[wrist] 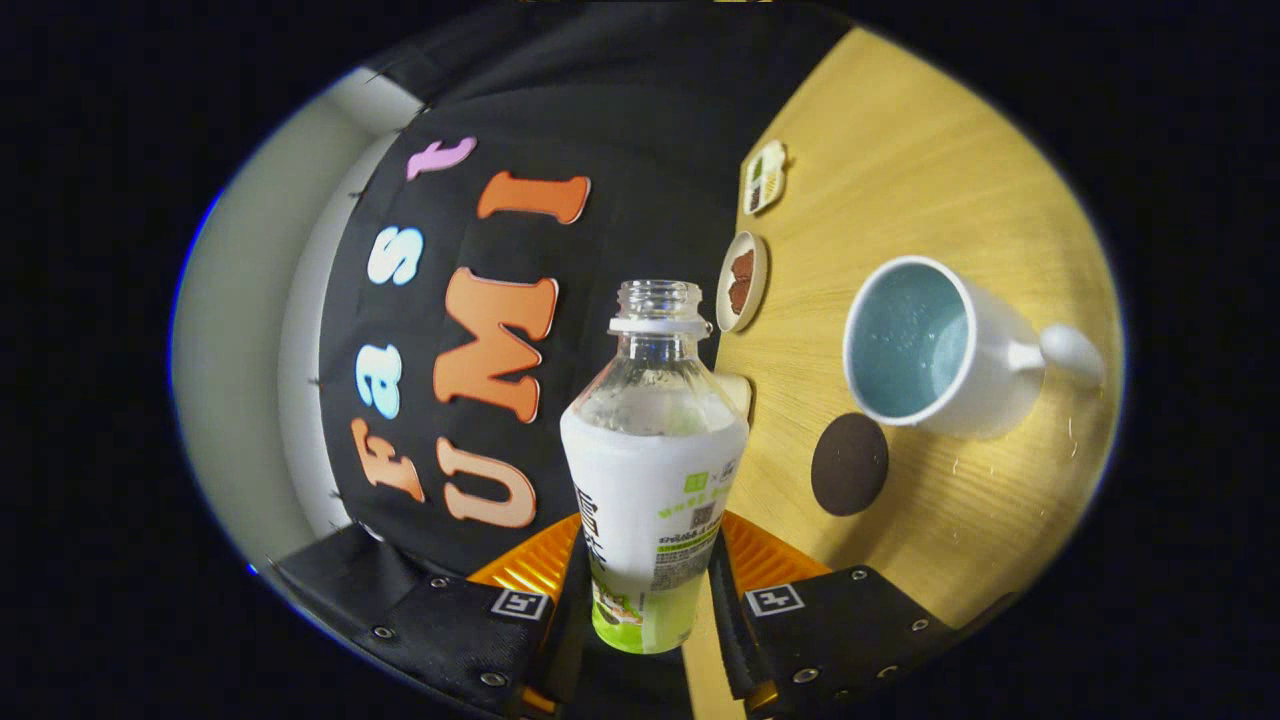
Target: Take the bottle from table, then pour the juice into the cup, finally place the bottle on the coaster
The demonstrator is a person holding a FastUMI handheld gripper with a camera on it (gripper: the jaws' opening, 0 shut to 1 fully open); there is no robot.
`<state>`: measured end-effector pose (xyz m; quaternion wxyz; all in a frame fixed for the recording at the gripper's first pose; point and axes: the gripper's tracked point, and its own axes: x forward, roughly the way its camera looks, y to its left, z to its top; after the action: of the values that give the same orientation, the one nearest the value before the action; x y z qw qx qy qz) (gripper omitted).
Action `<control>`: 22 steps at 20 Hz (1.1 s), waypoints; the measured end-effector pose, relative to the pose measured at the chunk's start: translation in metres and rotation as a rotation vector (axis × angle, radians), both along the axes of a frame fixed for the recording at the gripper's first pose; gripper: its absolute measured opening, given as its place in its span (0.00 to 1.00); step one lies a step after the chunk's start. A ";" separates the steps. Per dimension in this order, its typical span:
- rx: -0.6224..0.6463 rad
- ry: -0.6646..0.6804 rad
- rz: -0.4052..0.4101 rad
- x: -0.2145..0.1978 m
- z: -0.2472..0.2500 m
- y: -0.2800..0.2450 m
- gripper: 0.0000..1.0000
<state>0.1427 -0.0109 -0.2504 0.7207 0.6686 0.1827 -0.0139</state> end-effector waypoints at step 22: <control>-1.287 -0.088 0.250 0.064 -0.064 -0.014 0.57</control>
<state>0.2071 -0.0245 -0.3139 0.9797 0.0775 0.1847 -0.0092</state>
